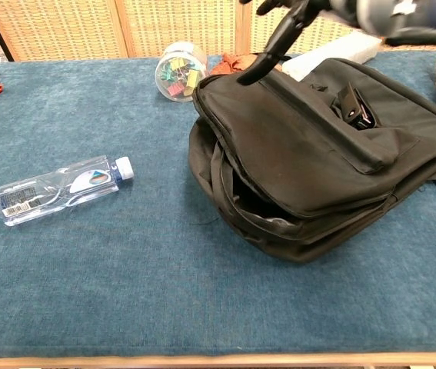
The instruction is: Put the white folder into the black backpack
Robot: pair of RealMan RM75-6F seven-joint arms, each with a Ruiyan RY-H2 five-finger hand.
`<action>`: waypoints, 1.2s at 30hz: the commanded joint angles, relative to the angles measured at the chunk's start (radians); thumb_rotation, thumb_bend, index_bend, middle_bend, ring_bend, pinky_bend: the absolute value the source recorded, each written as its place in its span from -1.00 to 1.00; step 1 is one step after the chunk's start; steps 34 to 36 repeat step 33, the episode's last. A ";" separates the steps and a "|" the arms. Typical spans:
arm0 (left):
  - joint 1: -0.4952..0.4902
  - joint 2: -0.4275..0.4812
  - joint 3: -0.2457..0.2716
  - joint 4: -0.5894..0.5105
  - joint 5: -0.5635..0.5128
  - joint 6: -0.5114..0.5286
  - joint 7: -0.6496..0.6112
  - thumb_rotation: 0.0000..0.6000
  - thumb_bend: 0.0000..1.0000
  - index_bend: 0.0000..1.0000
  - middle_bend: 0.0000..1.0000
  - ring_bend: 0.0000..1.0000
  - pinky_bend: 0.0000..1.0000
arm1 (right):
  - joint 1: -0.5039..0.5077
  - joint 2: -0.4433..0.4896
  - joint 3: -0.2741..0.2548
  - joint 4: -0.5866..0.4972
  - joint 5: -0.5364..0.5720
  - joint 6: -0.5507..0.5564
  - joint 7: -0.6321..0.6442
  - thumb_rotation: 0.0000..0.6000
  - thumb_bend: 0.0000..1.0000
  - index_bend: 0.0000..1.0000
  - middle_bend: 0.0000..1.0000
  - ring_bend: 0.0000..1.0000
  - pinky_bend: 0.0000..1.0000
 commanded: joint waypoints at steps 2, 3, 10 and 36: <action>0.023 -0.001 -0.015 -0.005 -0.026 -0.003 -0.028 1.00 -0.92 -0.55 -0.64 -0.52 0.29 | -0.101 0.107 -0.028 -0.084 -0.140 -0.005 0.104 1.00 -1.00 -1.00 -1.00 -1.00 -0.62; 0.028 -0.001 -0.018 -0.005 -0.033 -0.004 -0.034 1.00 -0.92 -0.55 -0.64 -0.52 0.29 | -0.115 0.124 -0.034 -0.090 -0.162 -0.002 0.117 1.00 -1.00 -1.00 -1.00 -1.00 -0.62; 0.074 0.006 -0.027 -0.027 -0.081 -0.013 -0.080 1.00 -0.94 -0.73 -0.82 -0.65 -0.12 | -0.230 0.231 -0.106 -0.088 -0.368 0.026 0.198 1.00 -1.00 -1.00 -1.00 -1.00 -0.70; 0.238 0.106 0.019 -0.260 -0.206 -0.096 -0.059 1.00 -1.00 -1.00 -1.00 -1.00 -1.00 | -0.689 0.056 -0.380 0.758 -0.800 0.386 0.506 1.00 -1.00 -1.00 -1.00 -1.00 -1.00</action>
